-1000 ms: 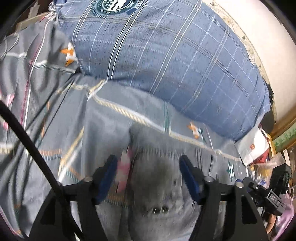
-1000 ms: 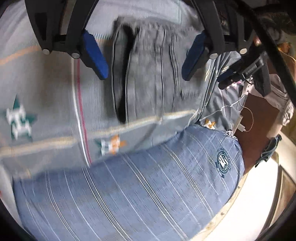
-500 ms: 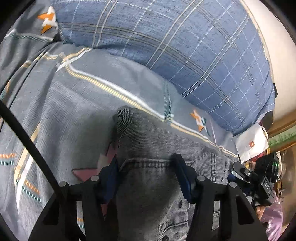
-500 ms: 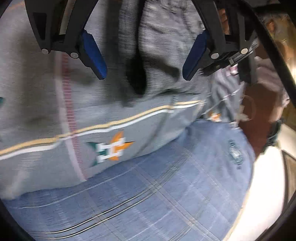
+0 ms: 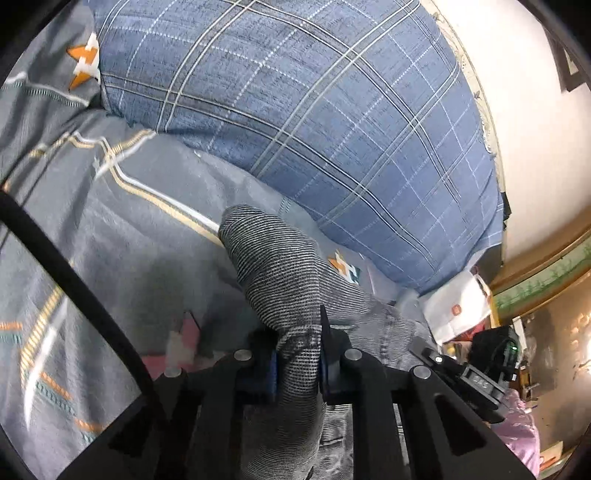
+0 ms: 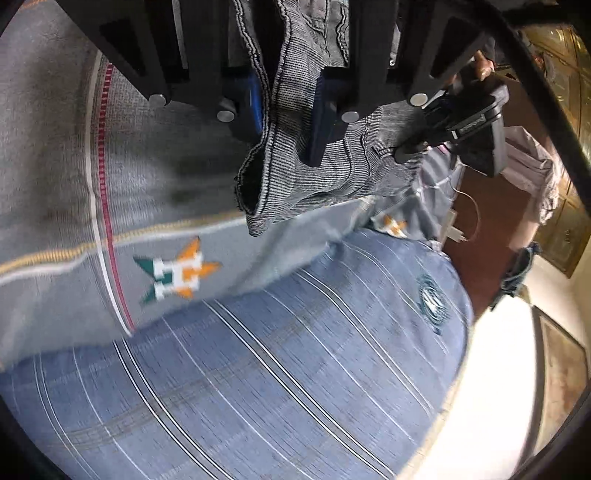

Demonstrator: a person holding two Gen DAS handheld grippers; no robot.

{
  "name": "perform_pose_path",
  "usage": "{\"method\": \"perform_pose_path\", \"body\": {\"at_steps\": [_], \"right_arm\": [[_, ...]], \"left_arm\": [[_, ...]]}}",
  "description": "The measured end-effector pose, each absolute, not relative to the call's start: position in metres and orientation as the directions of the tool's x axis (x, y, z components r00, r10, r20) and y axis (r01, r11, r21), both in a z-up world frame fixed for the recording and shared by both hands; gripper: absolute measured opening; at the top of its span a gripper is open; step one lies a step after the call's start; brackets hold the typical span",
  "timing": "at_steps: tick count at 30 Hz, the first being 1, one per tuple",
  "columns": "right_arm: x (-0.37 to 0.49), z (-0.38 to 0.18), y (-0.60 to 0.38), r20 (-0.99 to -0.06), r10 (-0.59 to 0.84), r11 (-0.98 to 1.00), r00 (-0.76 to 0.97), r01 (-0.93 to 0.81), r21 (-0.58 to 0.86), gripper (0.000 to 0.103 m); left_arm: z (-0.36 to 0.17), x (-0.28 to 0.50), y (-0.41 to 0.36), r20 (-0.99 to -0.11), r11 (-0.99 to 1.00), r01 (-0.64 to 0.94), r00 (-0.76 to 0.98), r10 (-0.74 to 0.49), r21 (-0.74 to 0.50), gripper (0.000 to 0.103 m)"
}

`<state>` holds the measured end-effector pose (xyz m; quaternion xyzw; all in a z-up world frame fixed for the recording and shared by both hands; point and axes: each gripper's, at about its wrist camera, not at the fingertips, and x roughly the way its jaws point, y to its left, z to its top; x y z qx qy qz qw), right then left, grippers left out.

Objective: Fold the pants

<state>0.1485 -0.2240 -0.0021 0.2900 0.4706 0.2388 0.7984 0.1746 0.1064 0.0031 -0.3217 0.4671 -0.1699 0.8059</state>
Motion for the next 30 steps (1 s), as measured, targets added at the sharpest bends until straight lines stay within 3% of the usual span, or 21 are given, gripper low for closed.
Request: {"method": "perform_pose_path", "body": {"at_steps": [3, 6, 10, 11, 17, 18, 19, 20, 25, 27, 30], "right_arm": [[0.157, -0.020, -0.218, -0.655, 0.632, 0.741, 0.415, -0.077, 0.667, 0.024], [0.162, -0.042, -0.207, -0.746, 0.561, 0.804, 0.359, -0.021, 0.594, 0.034], [0.145, -0.007, -0.209, -0.759, 0.504, 0.845, 0.413, -0.056, 0.531, 0.064], [0.136, 0.006, -0.210, -0.759, 0.479, 0.861, 0.441, -0.068, 0.504, 0.065], [0.073, 0.042, -0.201, -0.726, 0.497, 0.858, 0.475, -0.140, 0.495, 0.064], [0.065, 0.037, -0.199, -0.734, 0.500, 0.857, 0.460, -0.140, 0.495, 0.060], [0.058, 0.029, -0.197, -0.734, 0.513, 0.849, 0.445, -0.139, 0.509, 0.047], [0.052, 0.020, -0.197, -0.729, 0.533, 0.836, 0.429, -0.134, 0.532, 0.041], [0.049, 0.004, -0.201, -0.735, 0.528, 0.837, 0.426, -0.113, 0.536, 0.032], [0.048, 0.003, -0.206, -0.716, 0.557, 0.814, 0.422, -0.106, 0.571, 0.030], [0.051, -0.006, -0.211, -0.709, 0.578, 0.794, 0.403, -0.077, 0.604, 0.030]], "left_arm": [[-0.018, 0.185, 0.098, -0.746, 0.820, -0.085, 0.477, -0.465, -0.566, 0.028], [-0.022, 0.184, 0.091, -0.803, 0.878, -0.104, 0.466, -0.372, -0.467, 0.039], [0.003, 0.175, 0.098, -0.789, 0.865, -0.099, 0.469, -0.396, -0.493, 0.055], [0.010, 0.170, 0.100, -0.792, 0.871, -0.099, 0.474, -0.384, -0.481, 0.058], [0.031, 0.110, 0.107, -0.824, 0.893, -0.129, 0.459, -0.332, -0.432, 0.059], [0.024, 0.101, 0.105, -0.823, 0.891, -0.119, 0.452, -0.345, -0.439, 0.059], [0.017, 0.088, 0.103, -0.813, 0.886, -0.107, 0.458, -0.359, -0.451, 0.059], [0.012, 0.079, 0.102, -0.803, 0.882, -0.096, 0.469, -0.368, -0.461, 0.059], [-0.012, 0.063, 0.091, -0.796, 0.871, -0.073, 0.448, -0.407, -0.486, 0.059], [-0.015, 0.065, 0.089, -0.798, 0.877, -0.057, 0.446, -0.405, -0.477, 0.042], [-0.018, 0.065, 0.087, -0.800, 0.882, -0.059, 0.453, -0.394, -0.468, 0.042]]}}
